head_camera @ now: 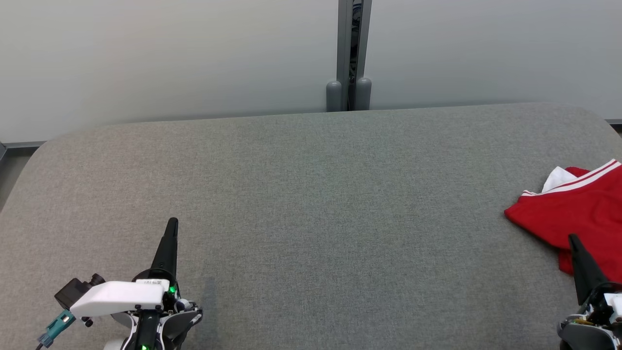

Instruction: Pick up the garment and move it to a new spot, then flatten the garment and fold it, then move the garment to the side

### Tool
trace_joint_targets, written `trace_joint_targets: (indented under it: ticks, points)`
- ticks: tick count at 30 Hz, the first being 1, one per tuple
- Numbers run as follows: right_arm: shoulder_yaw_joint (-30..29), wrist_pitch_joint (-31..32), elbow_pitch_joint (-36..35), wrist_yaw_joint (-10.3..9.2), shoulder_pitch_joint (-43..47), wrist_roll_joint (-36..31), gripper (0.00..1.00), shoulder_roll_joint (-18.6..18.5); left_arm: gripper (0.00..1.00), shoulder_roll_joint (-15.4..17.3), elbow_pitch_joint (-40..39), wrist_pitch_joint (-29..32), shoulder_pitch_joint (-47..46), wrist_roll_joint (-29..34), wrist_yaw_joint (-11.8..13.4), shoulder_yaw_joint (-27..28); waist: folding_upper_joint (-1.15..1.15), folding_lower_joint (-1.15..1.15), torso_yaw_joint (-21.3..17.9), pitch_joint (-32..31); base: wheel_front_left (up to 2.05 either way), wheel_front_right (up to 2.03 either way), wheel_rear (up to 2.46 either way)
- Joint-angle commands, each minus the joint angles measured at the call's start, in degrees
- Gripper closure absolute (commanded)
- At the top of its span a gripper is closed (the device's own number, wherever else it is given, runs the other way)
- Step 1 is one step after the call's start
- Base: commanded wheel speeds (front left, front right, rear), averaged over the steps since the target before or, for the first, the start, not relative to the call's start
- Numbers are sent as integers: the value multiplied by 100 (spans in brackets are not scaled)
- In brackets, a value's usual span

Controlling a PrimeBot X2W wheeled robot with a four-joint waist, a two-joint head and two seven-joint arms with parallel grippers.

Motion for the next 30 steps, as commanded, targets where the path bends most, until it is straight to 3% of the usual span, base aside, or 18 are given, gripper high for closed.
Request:
trace_joint_targets:
  ticks: [1,14,30]
  points:
    - [-54,58,-43,2,-15,176,100,-56,100,37,14,29,-129,-141,-33,28,0,0,-4,-5,0,0,0]
    - [-186,214,-59,2,-15,620,100,-62,100,35,68,115,-183,-577,-82,48,0,0,-23,-28,0,0,0]
    - [-210,234,-50,2,-26,552,100,-23,100,24,62,118,-174,-535,-75,60,0,0,-23,-28,0,0,0]
